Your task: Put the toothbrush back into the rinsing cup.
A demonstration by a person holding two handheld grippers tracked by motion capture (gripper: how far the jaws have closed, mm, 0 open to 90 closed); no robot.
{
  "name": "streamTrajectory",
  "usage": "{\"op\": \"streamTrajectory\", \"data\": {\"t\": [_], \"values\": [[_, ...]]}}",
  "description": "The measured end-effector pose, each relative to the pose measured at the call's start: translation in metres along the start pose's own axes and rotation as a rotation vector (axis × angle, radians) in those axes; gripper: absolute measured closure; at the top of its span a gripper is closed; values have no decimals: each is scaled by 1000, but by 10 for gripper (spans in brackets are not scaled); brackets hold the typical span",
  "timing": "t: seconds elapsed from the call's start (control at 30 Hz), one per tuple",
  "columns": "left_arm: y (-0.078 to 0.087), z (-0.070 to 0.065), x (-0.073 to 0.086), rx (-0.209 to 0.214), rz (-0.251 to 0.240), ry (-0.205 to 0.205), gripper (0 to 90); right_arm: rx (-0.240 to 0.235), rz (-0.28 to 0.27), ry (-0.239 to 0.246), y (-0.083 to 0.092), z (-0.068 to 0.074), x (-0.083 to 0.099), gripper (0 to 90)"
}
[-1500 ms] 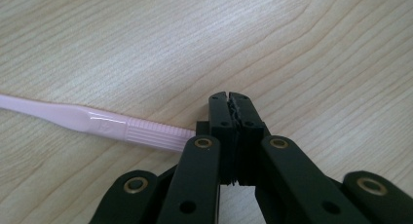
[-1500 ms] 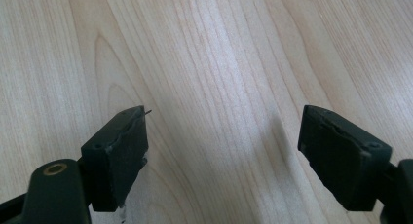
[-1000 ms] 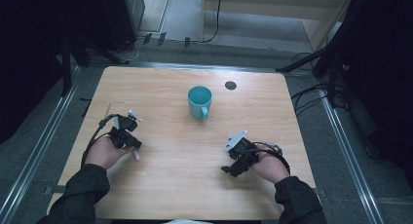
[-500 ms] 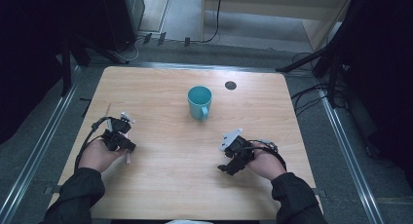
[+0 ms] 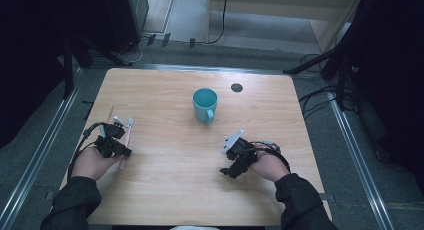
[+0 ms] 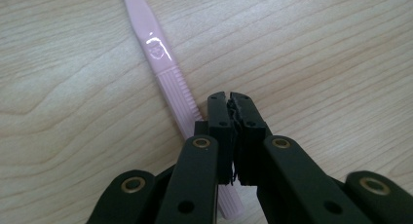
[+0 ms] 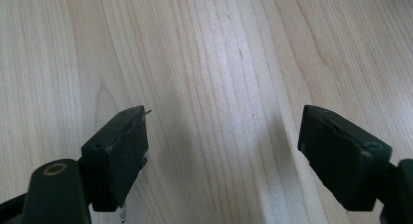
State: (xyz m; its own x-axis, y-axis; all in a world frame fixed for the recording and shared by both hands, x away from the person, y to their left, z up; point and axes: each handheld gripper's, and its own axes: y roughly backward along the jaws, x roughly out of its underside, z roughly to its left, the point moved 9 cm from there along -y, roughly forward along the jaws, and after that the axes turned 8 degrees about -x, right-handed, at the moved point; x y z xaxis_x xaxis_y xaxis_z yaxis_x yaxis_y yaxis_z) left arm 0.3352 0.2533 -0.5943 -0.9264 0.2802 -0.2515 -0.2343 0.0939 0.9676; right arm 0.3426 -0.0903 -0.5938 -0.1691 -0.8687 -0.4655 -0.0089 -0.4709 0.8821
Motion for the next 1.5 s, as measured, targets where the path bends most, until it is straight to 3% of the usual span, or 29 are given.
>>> {"op": "streamTrajectory", "data": {"t": [0.47, 0.53, 0.7, 0.8, 0.93, 1.3, 1.5], "values": [[5, 9, 7, -2, -2, 43, 866, -6, 6, 7, -2, 0, -4, 185], [9, 9, 5, 15, -11, 73, 833, -6, 7, 9, -2, -1, -4, 185], [15, 16, -3, 10, -30, 156, 737, -10, 9, 2, -3, -1, -3, 185], [16, 21, -8, -19, -29, 150, 701, -6, 10, 4, -3, -2, -2, 184], [14, 23, -15, -29, -27, 155, 680, -8, 19, -7, -3, -1, 0, 185], [-2, 27, -27, -79, 41, 135, 657, -2, 19, -7, 0, 0, 4, 184], [-6, 29, -30, -84, 58, 138, 658, -3, 20, -5, -1, 1, 5, 184]]}}
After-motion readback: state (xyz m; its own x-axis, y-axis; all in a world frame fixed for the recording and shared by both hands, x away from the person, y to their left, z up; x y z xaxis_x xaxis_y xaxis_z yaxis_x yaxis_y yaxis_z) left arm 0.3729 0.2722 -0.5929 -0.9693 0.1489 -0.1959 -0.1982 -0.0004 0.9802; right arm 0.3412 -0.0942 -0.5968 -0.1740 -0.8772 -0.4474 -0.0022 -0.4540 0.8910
